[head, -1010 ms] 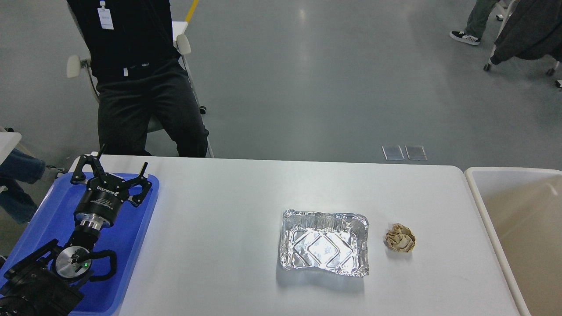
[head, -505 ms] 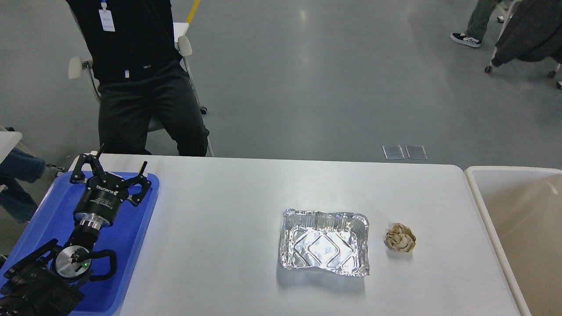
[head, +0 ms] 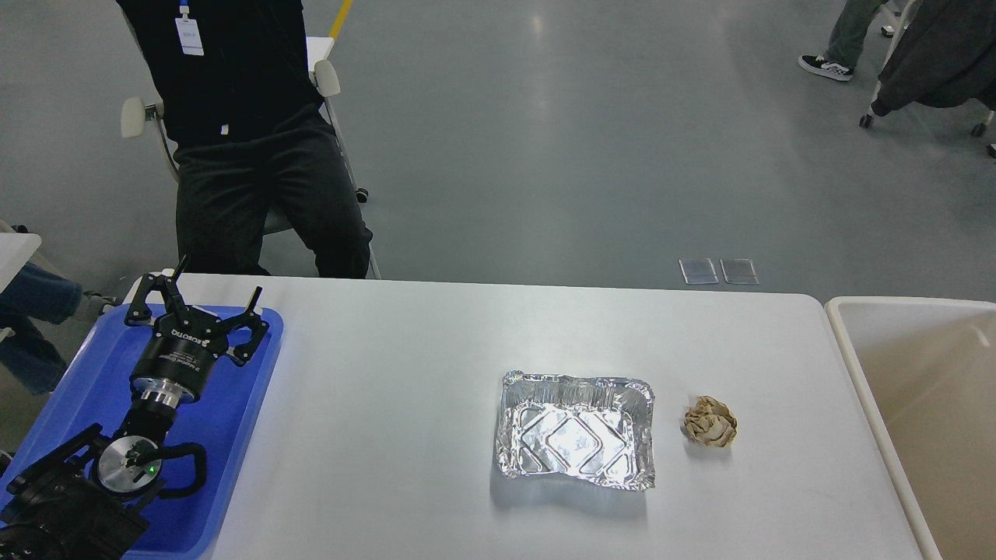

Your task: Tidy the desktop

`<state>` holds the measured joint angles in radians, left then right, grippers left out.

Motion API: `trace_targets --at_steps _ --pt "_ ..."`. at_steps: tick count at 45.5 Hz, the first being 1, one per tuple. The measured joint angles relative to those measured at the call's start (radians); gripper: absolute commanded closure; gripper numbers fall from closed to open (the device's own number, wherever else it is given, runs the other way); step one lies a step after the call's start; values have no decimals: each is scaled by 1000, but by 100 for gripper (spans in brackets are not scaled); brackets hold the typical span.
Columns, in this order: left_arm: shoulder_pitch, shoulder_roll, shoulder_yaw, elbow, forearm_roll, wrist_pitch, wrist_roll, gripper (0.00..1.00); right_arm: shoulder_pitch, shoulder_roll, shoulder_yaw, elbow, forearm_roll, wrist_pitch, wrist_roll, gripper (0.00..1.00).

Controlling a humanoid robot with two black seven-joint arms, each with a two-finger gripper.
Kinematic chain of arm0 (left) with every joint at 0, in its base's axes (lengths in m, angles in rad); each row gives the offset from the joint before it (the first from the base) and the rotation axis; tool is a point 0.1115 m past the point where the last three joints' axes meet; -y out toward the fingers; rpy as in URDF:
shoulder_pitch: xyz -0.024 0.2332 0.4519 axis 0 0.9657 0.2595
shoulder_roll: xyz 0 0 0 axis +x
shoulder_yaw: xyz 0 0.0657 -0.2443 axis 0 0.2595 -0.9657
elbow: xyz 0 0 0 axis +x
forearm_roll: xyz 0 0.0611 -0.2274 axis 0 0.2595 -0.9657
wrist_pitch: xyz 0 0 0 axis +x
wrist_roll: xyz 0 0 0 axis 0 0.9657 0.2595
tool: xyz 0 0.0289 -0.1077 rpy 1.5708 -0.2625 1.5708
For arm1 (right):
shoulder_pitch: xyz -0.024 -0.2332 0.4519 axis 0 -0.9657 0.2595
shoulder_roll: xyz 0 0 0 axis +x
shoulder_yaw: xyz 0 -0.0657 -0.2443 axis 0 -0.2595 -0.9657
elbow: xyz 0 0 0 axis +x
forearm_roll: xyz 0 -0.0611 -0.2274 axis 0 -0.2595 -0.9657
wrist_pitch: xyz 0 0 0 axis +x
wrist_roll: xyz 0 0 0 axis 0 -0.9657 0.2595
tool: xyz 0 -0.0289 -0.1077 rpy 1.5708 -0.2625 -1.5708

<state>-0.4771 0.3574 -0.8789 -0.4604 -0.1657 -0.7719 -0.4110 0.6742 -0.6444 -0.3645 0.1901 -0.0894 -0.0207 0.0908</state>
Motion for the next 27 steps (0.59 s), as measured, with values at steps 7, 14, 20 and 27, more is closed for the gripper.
trace_targets --at_steps 7,14,20,27 --pt "0 0 0 0 0 0 0 1 -19 36 2 -32 -3 -18 0 100" --pt "0 0 0 0 0 0 0 1 -32 56 4 -47 -4 -27 0 100" --pt "0 0 0 0 0 0 0 1 -42 64 5 -53 -4 -34 0 37" --pt "0 0 0 0 0 0 0 1 -48 67 6 -56 -4 -48 0 5"
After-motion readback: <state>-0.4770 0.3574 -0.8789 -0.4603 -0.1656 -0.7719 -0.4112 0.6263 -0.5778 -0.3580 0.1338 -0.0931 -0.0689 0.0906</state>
